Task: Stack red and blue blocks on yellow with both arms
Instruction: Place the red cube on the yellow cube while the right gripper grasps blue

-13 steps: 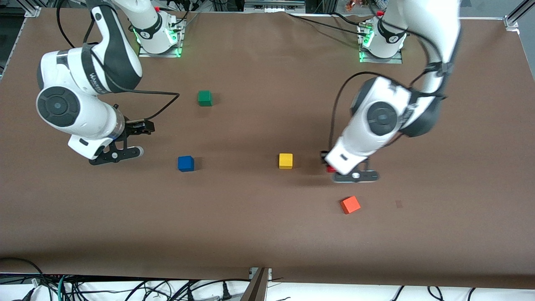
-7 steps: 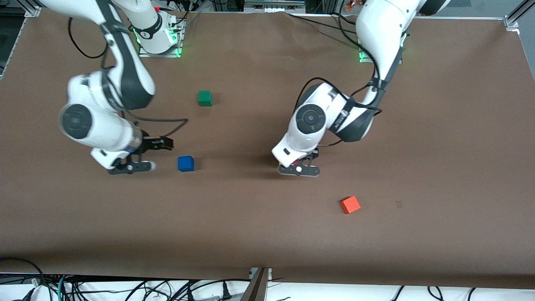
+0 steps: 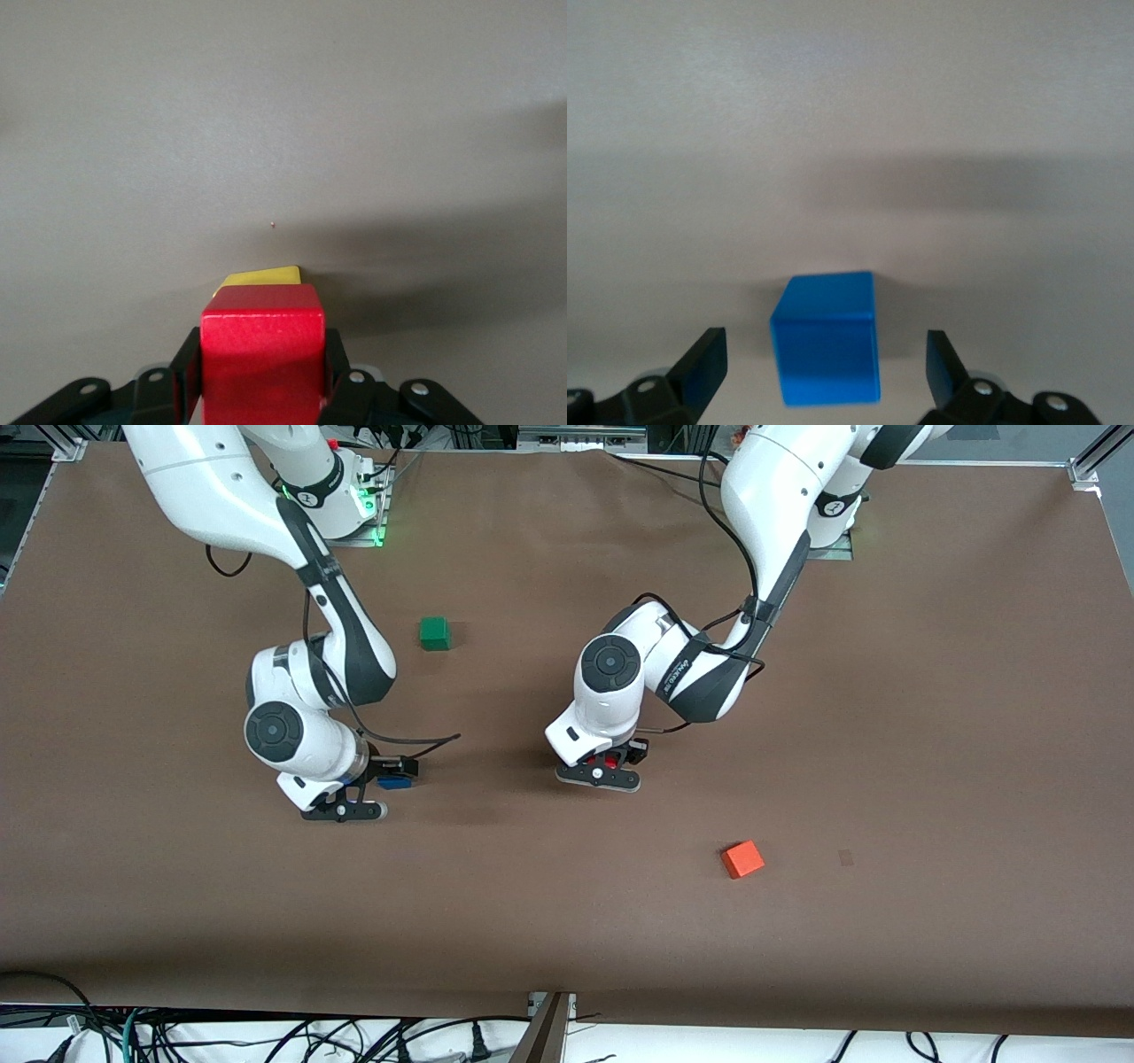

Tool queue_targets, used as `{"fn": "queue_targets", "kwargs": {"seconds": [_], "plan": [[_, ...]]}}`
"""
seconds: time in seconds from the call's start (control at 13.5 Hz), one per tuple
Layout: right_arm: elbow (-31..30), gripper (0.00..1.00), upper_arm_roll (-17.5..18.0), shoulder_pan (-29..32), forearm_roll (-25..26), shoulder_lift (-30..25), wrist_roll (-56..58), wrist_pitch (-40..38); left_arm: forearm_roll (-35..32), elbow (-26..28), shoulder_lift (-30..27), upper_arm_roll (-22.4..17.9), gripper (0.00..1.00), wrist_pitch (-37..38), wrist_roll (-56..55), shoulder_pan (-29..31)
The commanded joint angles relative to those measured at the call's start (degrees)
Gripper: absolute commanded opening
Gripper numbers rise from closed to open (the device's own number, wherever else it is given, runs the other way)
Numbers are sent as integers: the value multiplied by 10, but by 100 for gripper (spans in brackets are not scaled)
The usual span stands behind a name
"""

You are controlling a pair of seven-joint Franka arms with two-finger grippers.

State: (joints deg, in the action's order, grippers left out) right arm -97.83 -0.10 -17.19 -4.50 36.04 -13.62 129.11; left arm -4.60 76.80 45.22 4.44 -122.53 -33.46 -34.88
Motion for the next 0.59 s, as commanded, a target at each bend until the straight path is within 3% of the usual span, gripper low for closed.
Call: {"fn": "queue_targets", "kwargs": {"seconds": [0.0, 0.37, 0.52], "plan": [[11, 95, 2, 1, -14, 20, -9, 12, -17, -5, 2, -5, 5, 4, -38, -3], [3, 60, 3, -3, -17, 19, -10, -6, -17, 9, -1, -4, 5, 4, -50, -4], [4, 50, 14, -4, -17, 14, -30, -26, -17, 13, -3, -3, 5, 4, -50, -4]]}}
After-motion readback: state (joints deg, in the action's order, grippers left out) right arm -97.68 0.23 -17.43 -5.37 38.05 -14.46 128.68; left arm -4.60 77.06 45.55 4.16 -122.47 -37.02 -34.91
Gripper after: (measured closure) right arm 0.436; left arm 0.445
